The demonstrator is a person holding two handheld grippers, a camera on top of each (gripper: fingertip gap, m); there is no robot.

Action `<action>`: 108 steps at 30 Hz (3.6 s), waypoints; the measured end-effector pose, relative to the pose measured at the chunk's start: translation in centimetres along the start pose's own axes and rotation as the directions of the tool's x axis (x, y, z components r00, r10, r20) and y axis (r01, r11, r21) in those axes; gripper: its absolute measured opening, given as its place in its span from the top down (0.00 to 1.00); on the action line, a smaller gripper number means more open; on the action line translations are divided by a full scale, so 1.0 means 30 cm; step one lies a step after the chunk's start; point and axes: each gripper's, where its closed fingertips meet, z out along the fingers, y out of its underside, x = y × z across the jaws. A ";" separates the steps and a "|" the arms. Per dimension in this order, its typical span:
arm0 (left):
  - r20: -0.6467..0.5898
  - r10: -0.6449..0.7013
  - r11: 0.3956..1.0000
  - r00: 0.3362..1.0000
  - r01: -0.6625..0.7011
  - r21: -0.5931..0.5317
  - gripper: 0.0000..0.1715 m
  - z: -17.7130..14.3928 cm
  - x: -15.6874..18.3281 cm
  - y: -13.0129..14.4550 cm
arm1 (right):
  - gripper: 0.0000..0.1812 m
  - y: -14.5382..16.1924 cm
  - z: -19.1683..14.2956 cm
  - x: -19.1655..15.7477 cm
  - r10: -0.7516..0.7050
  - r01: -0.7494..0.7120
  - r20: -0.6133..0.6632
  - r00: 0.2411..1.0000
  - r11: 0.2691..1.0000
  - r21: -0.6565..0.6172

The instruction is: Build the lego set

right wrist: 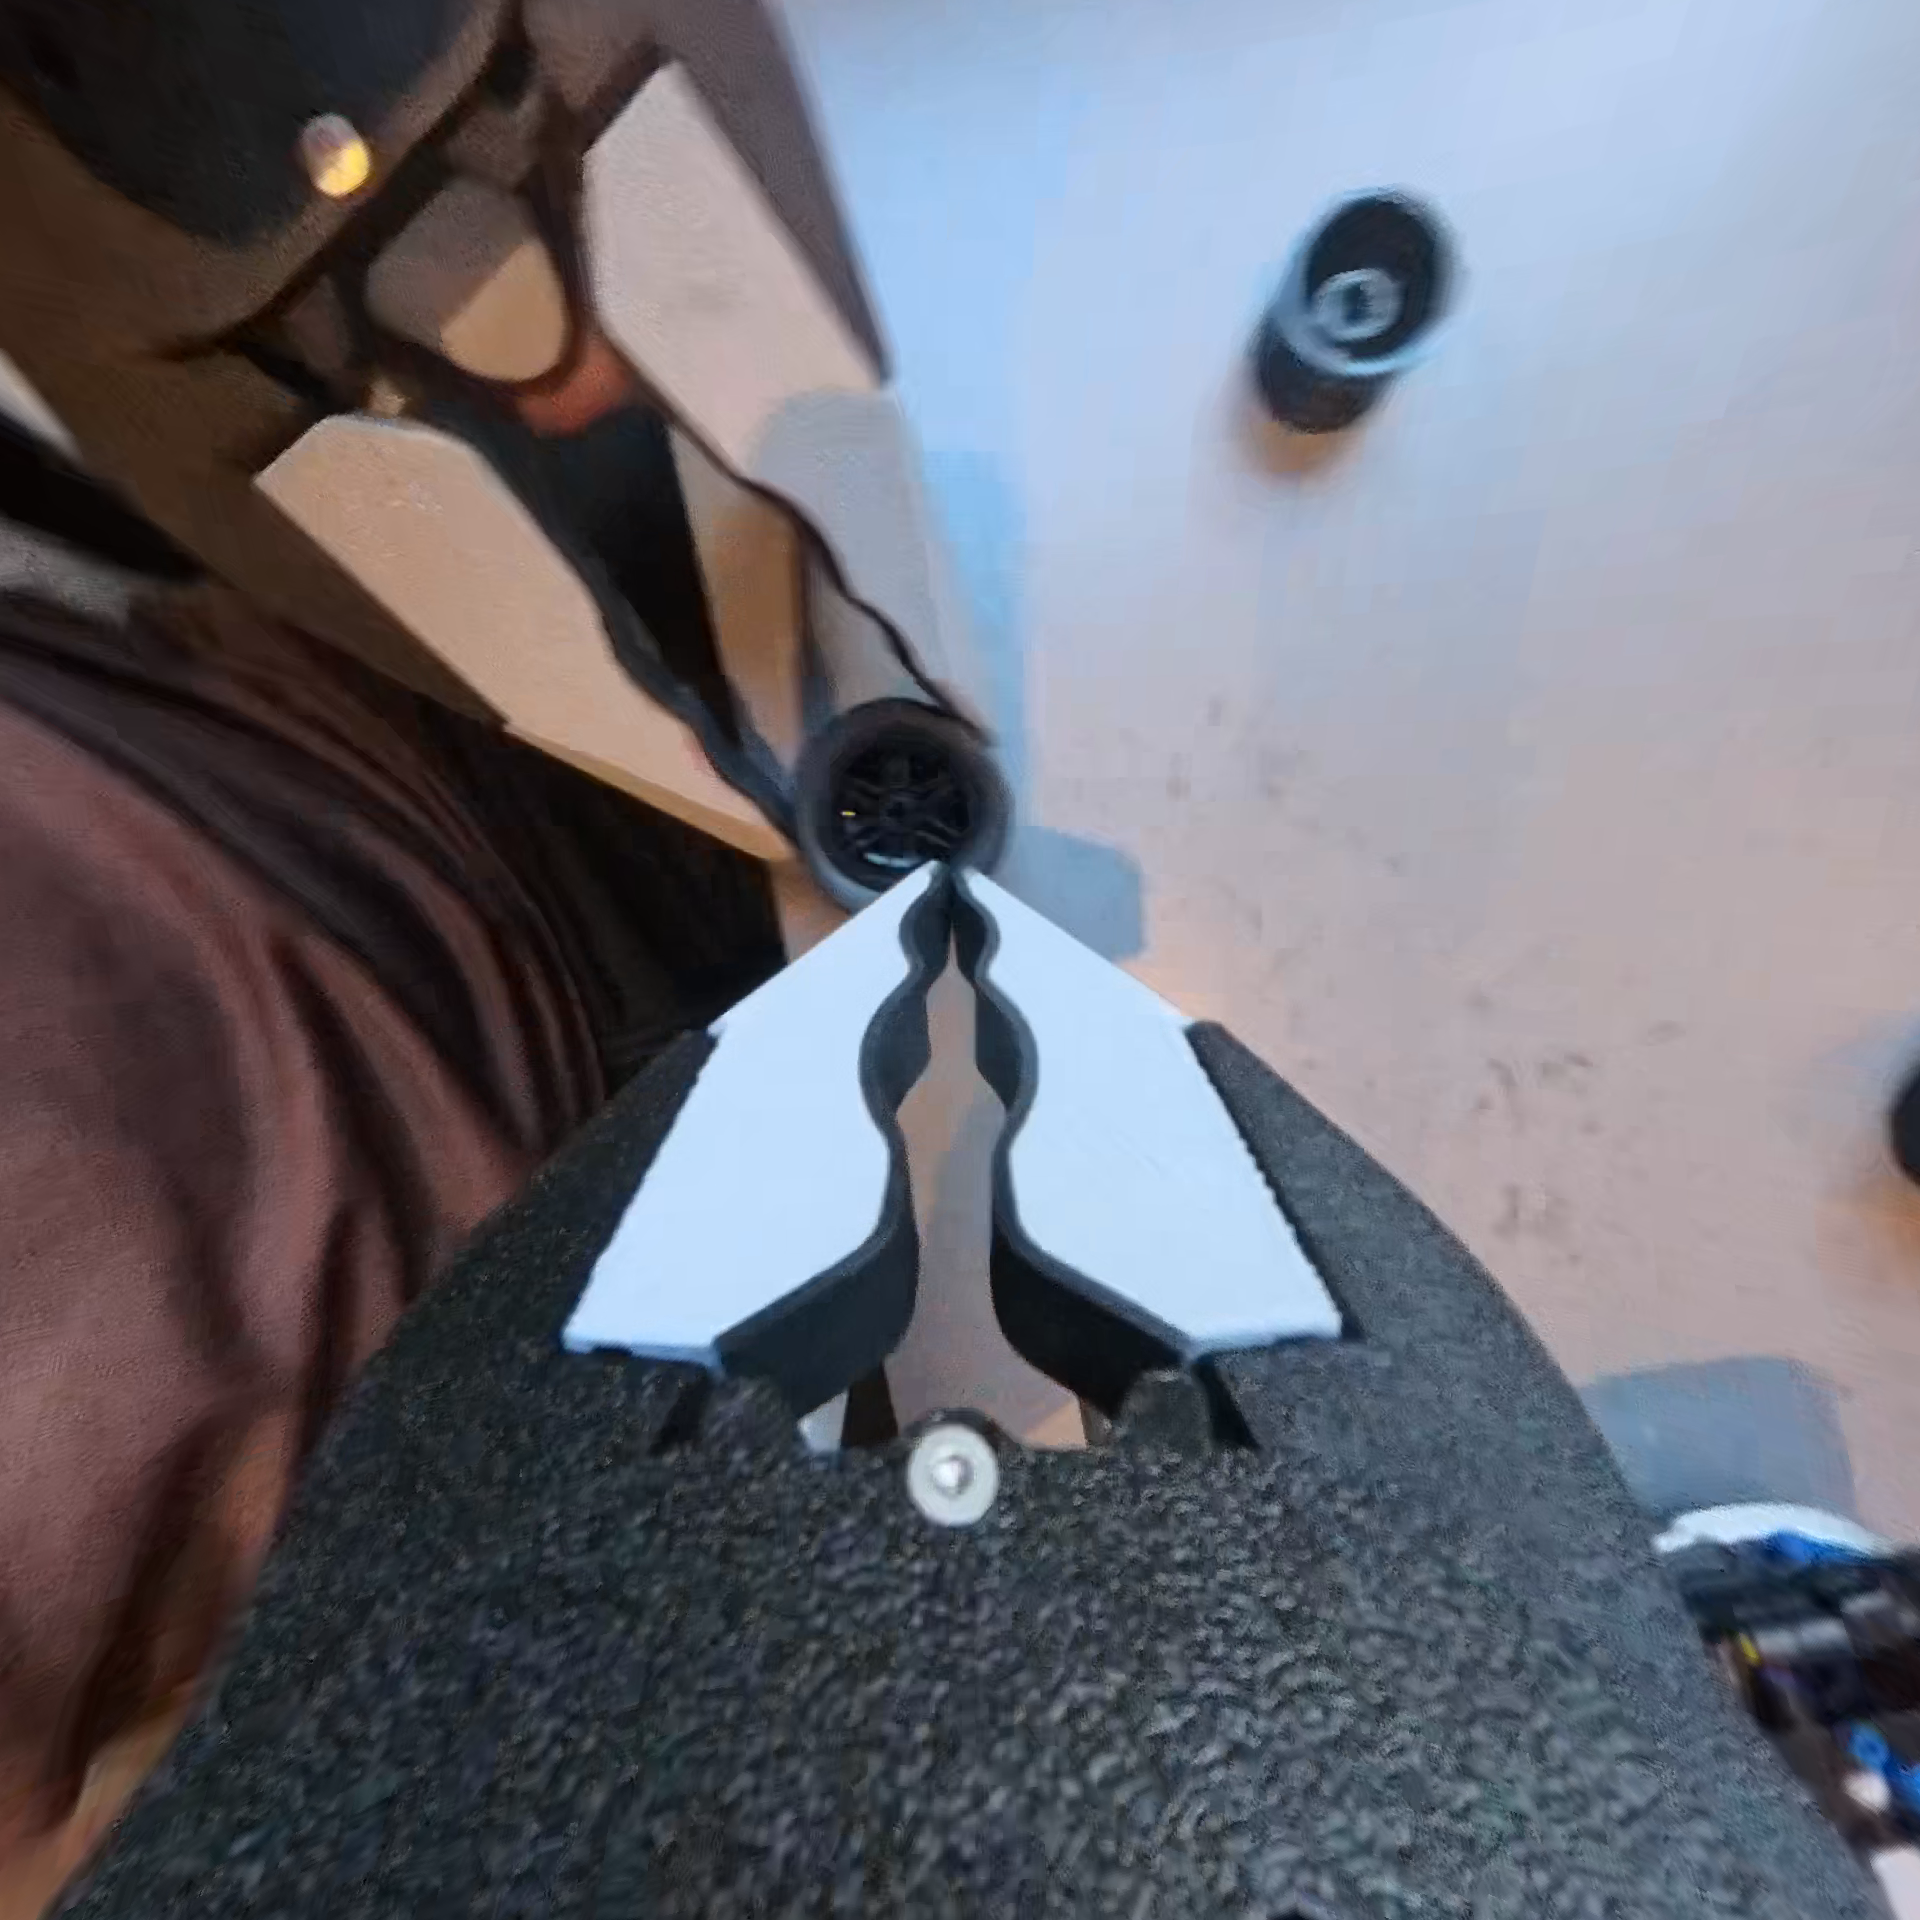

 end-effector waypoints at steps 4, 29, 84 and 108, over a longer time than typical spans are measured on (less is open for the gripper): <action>0.087 0.201 0.972 0.976 -0.209 0.103 0.79 -0.041 0.014 -0.089 | 0.93 -0.033 -0.114 0.051 0.209 -0.251 0.153 0.966 0.900 0.355; 0.078 0.497 0.849 0.864 -0.503 0.162 0.78 -0.021 -0.114 -0.182 | 0.75 -0.102 -0.119 0.163 0.236 -0.418 0.404 0.884 0.787 0.454; -0.001 -0.039 0.991 0.999 0.039 -0.132 0.68 -0.102 -0.210 0.050 | 1.00 -0.154 -0.017 0.164 -0.085 0.110 -0.085 0.993 0.927 0.358; -0.279 0.021 0.991 0.960 -0.057 -0.124 0.78 -0.006 -0.173 0.024 | 1.00 -0.172 0.060 0.136 -0.845 0.849 -0.117 0.522 0.528 -0.024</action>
